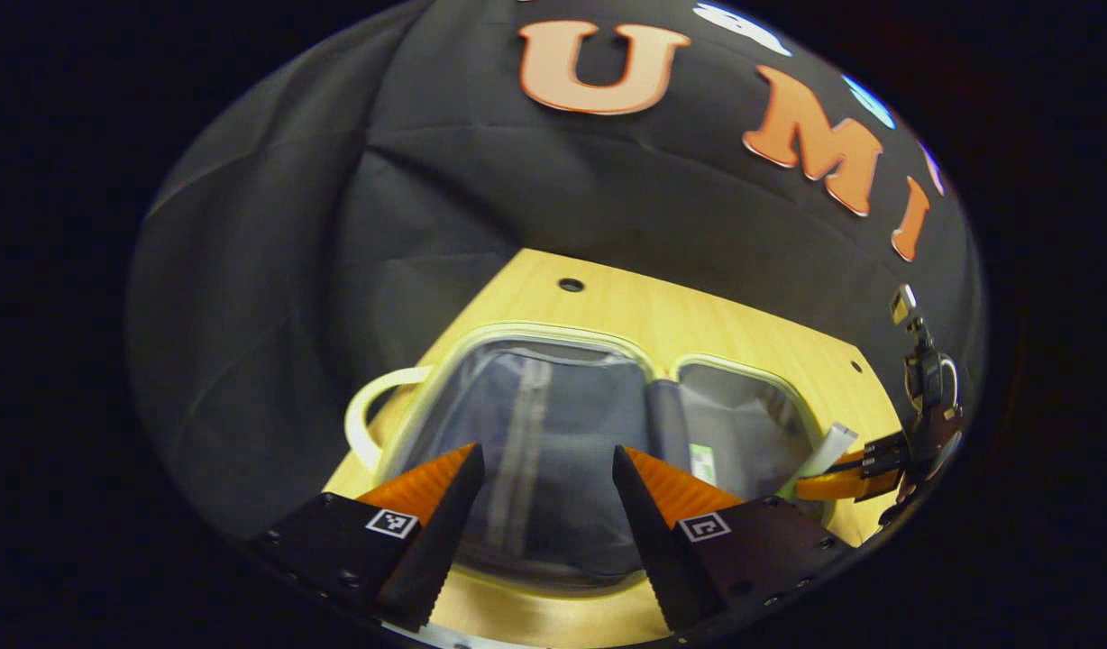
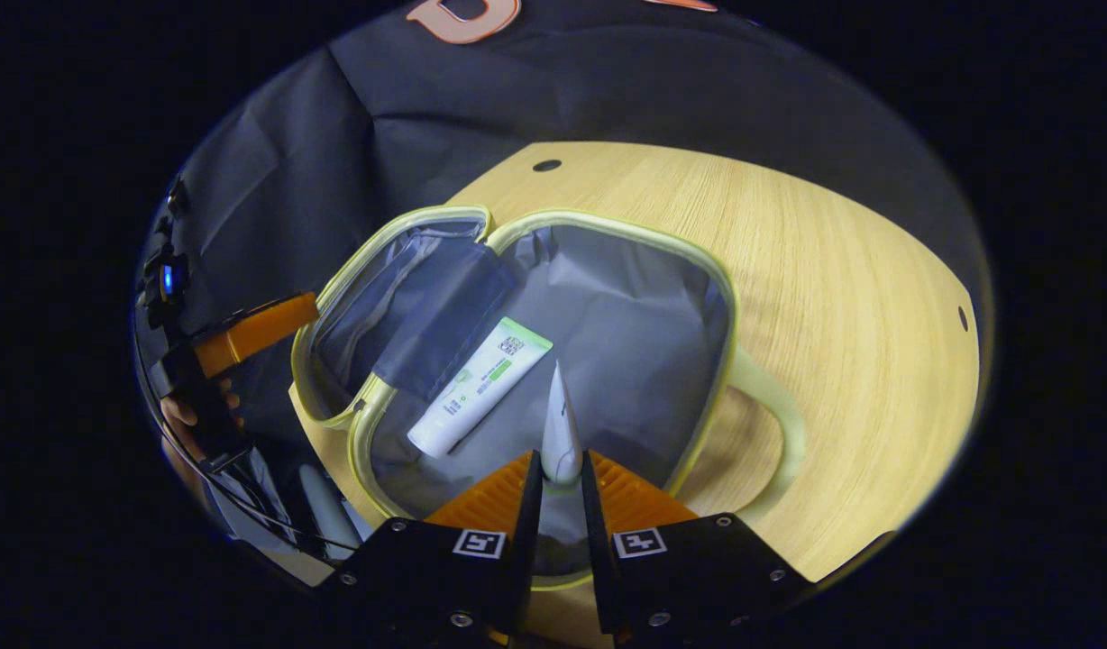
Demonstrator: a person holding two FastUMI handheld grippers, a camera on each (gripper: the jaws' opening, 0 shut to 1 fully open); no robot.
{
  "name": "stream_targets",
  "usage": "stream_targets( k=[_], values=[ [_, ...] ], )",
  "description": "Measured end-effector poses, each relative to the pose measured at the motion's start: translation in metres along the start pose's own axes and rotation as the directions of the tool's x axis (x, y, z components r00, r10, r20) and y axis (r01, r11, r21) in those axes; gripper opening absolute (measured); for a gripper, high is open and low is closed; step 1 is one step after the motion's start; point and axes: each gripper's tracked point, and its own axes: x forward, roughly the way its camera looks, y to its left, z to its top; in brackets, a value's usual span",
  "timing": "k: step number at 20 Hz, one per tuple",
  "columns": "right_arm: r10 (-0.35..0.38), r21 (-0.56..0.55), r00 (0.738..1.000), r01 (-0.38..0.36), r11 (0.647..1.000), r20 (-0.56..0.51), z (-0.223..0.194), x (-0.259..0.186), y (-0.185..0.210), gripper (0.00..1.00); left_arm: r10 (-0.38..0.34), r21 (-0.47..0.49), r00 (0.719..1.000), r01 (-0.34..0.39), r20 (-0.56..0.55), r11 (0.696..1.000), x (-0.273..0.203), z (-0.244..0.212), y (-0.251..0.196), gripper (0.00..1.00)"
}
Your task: First open the suitcase, pack the skin care products into it, and then close the suitcase.
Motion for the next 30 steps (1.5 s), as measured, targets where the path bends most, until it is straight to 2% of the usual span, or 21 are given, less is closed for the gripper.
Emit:
stream_targets(
  k=[1,3,4,5,6,10,13,15,16,17,18,19,20,21,23,24,25,26,27,29,30],
  values=[
    [-0.004,0.014,0.999,0.004,1.0,-0.032,-0.005,0.007,-0.001,0.3,0.029,-0.023,1.0,-0.029,0.005,0.999,0.001,0.001,0.017,0.94],
    [0.001,0.069,0.999,0.001,0.998,-0.039,0.003,0.016,0.001,0.3,0.081,-0.076,0.997,-0.079,0.018,0.994,0.003,0.002,0.05,0.86],
    [0.0,0.096,0.999,0.005,0.995,-0.045,0.005,0.017,0.0,0.34,0.103,-0.11,0.994,-0.099,0.026,0.989,0.004,0.004,0.067,0.9],
    [0.002,0.121,0.999,0.004,0.993,-0.052,0.007,0.019,0.0,0.3,0.128,-0.143,0.991,-0.123,0.029,0.982,0.005,0.004,0.084,0.9],
    [-0.007,0.135,0.998,0.014,0.991,-0.057,0.008,0.022,-0.003,0.3,0.154,-0.176,0.988,-0.148,0.022,0.973,0.01,0.004,0.1,0.91],
    [-0.028,0.143,0.997,0.039,0.989,-0.074,0.01,0.029,-0.008,0.29,0.192,-0.303,0.981,-0.183,0.001,0.935,0.025,0.0,0.144,0.9],
    [-0.073,0.171,0.997,0.075,0.982,-0.018,0.024,0.028,-0.017,0.28,0.163,-0.399,0.986,-0.158,-0.022,0.903,0.033,0.0,0.165,0.91],
    [-0.081,0.194,0.997,0.076,0.978,0.018,0.033,0.02,-0.021,0.31,0.15,-0.438,0.988,-0.147,-0.028,0.887,0.034,0.001,0.174,0.91],
    [-0.088,0.203,0.995,0.078,0.976,0.041,0.04,0.016,-0.024,0.35,0.144,-0.459,0.989,-0.14,-0.028,0.877,0.038,0.002,0.177,0.91],
    [-0.101,0.209,0.992,0.085,0.974,0.07,0.046,0.01,-0.029,0.43,0.125,-0.493,0.992,-0.123,-0.029,0.861,0.043,0.002,0.177,0.9],
    [-0.126,0.214,0.987,0.101,0.971,0.103,0.053,0.002,-0.035,0.4,0.1,-0.537,0.995,-0.097,-0.024,0.838,0.05,0.002,0.174,0.9],
    [-0.147,0.219,0.98,0.116,0.969,0.135,0.059,-0.005,-0.04,0.51,0.079,-0.57,0.996,-0.083,-0.031,0.817,0.056,0.002,0.172,0.91],
    [-0.171,0.221,0.97,0.132,0.966,0.172,0.066,-0.012,-0.047,0.54,0.082,-0.589,0.996,-0.092,-0.043,0.803,0.066,-0.005,0.172,0.82],
    [-0.194,0.221,0.96,0.148,0.964,0.202,0.07,-0.021,-0.054,0.55,0.075,-0.595,0.995,-0.096,-0.06,0.798,0.071,-0.01,0.173,0.72],
    [-0.223,0.226,0.944,0.168,0.959,0.244,0.076,-0.033,-0.062,0.58,0.02,-0.594,0.996,-0.071,-0.092,0.801,0.079,-0.019,0.159,0.76],
    [-0.233,0.228,0.936,0.175,0.958,0.263,0.079,-0.041,-0.066,0.53,0.021,-0.585,0.997,-0.06,-0.073,0.809,0.085,-0.016,0.161,0.8],
    [-0.244,0.23,0.928,0.182,0.956,0.282,0.081,-0.049,-0.07,0.56,0.063,-0.568,0.995,-0.098,-0.08,0.817,0.078,-0.015,0.169,0.54],
    [-0.252,0.23,0.92,0.187,0.955,0.301,0.084,-0.056,-0.073,0.64,0.055,-0.555,0.993,-0.105,-0.107,0.825,0.088,-0.018,0.168,0.29],
    [-0.268,0.231,0.909,0.199,0.952,0.321,0.086,-0.062,-0.076,0.66,0.048,-0.533,0.991,-0.109,-0.127,0.839,0.091,-0.023,0.162,0.24],
    [-0.29,0.223,0.886,0.219,0.95,0.361,0.09,-0.075,-0.08,0.69,0.089,-0.479,0.985,-0.149,-0.146,0.865,0.078,-0.021,0.167,0.24],
    [-0.3,0.217,0.875,0.231,0.949,0.38,0.092,-0.082,-0.082,0.64,0.091,-0.458,0.986,-0.147,-0.143,0.877,0.084,-0.017,0.164,0.13]
  ],
)
